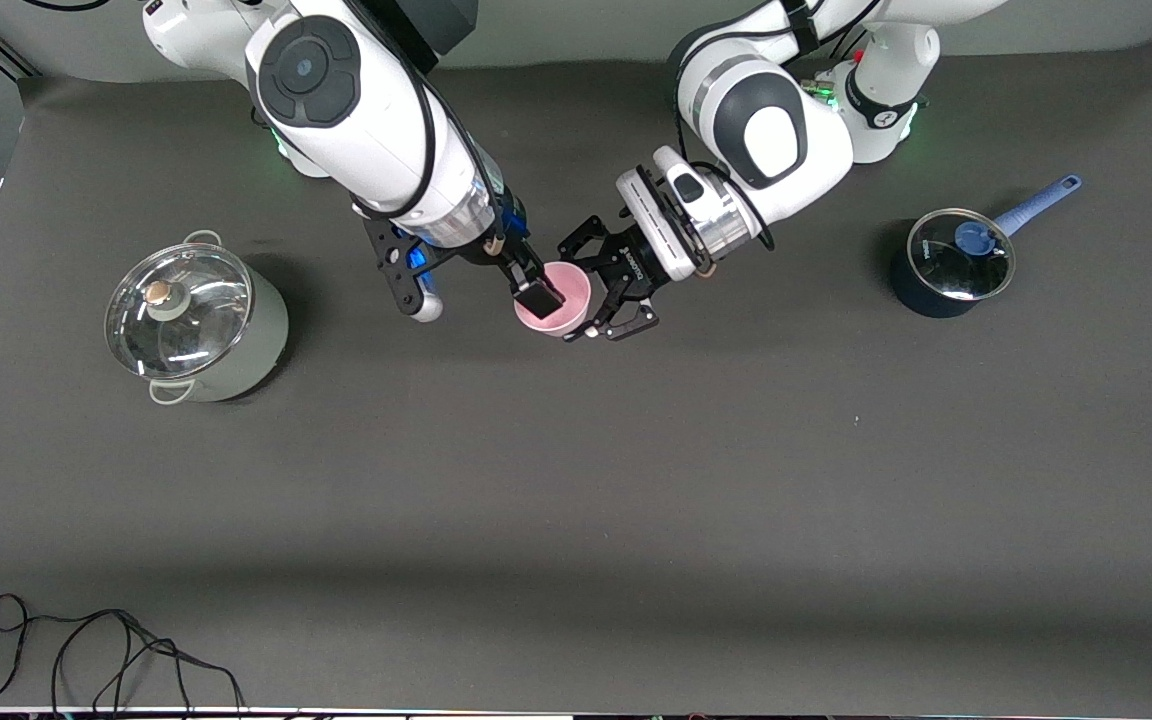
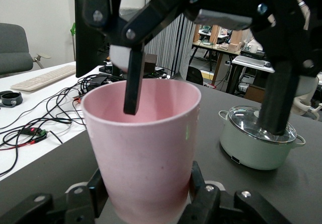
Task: Transfer pink cup from left to right arm
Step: 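Grasp the cup with the right gripper while the left gripper opens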
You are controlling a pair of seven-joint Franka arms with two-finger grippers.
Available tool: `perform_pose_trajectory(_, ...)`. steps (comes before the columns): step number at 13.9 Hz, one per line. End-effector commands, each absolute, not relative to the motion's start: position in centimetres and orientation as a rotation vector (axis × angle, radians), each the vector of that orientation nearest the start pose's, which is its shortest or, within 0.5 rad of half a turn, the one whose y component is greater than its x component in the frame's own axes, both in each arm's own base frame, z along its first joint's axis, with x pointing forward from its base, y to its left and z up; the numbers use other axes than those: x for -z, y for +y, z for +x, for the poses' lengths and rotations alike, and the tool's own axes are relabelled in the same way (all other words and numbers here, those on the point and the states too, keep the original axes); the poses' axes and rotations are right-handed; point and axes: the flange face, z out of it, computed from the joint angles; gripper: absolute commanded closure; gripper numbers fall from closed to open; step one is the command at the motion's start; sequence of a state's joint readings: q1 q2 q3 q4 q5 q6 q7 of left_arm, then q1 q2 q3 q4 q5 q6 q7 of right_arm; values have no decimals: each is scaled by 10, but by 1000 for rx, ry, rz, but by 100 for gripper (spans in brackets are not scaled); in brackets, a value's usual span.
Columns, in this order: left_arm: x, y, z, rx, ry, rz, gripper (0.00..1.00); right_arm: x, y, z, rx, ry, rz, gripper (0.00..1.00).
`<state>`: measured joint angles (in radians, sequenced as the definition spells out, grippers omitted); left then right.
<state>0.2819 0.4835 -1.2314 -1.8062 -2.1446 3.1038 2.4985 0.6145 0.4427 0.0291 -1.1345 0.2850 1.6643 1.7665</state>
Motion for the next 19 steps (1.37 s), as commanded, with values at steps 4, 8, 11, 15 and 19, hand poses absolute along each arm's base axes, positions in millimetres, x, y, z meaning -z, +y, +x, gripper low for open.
perform_pose_trajectory(4, -429, -404, 465, -1223, -981, 1890, 76, -580, 435, 545, -313, 1584, -2442, 100)
perform_pose_trajectory(8, -428, -403, 465, -1221, -979, 1892, 75, -584, 432, 546, -306, 1585, -2436, 100)
perform_pose_trajectory(11, -427, -401, 468, -1228, -979, 1896, 62, -585, 429, 549, -302, 1585, -2432, 100)
perform_pose_trajectory(15, -429, -400, 471, -1230, -971, 1898, 1, -589, 421, 552, -287, 1527, -2466, 100)
perform_pose_trajectory(19, -417, -389, 470, -1189, -968, 1988, 1, -588, 409, 560, -262, 1435, -2525, 100)
